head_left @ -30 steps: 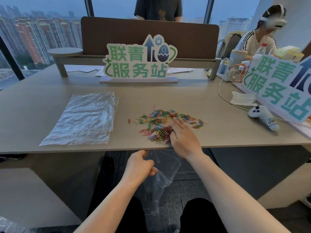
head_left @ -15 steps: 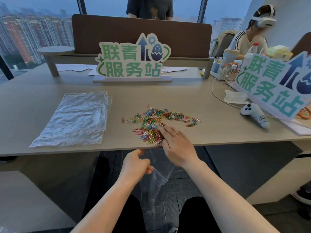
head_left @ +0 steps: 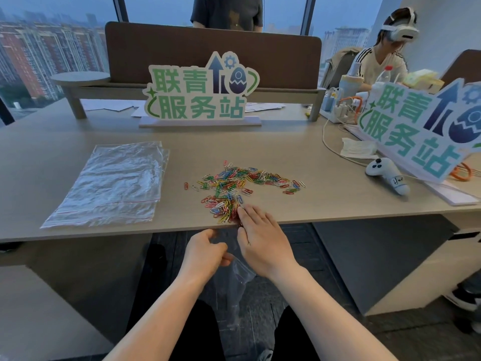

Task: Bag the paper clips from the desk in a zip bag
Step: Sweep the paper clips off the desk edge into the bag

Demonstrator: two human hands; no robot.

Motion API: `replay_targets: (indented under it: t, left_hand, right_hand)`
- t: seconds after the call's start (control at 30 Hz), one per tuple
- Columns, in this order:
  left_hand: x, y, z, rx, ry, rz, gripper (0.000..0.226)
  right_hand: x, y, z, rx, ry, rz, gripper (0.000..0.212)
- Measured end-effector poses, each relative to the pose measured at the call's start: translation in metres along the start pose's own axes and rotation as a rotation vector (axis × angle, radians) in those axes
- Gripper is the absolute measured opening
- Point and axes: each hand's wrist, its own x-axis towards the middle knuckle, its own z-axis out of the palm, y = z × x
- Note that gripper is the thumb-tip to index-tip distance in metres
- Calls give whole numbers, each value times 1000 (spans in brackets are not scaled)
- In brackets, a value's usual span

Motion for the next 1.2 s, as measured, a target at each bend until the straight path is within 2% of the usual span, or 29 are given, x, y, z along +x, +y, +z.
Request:
replay_targets:
  t: [0.2, 0.43, 0.53, 0.67, 0.87, 1.2]
  left_hand:
    - [3, -2, 0, -18, 0, -4, 52]
    - [-3, 3, -2, -65, 3, -9, 34]
    - [-2, 1, -3, -75, 8, -23, 44]
    - [-3, 2, -5, -79, 13, -38, 63]
    - [-6, 5, -9, -63, 17, -35, 64]
    - [-11, 8, -12, -48, 18, -24, 59]
  right_hand:
    - [-11, -9, 3, 41, 8, -3, 54]
    - [-29, -22, -6, 177, 20, -39, 51]
    - [-21, -16, -13, 235, 108, -20, 50]
    - [14, 1, -19, 149, 76, -21, 54]
    - [49, 12, -13, 27, -92, -29, 54]
    - [35, 6, -2, -8, -60, -71, 52]
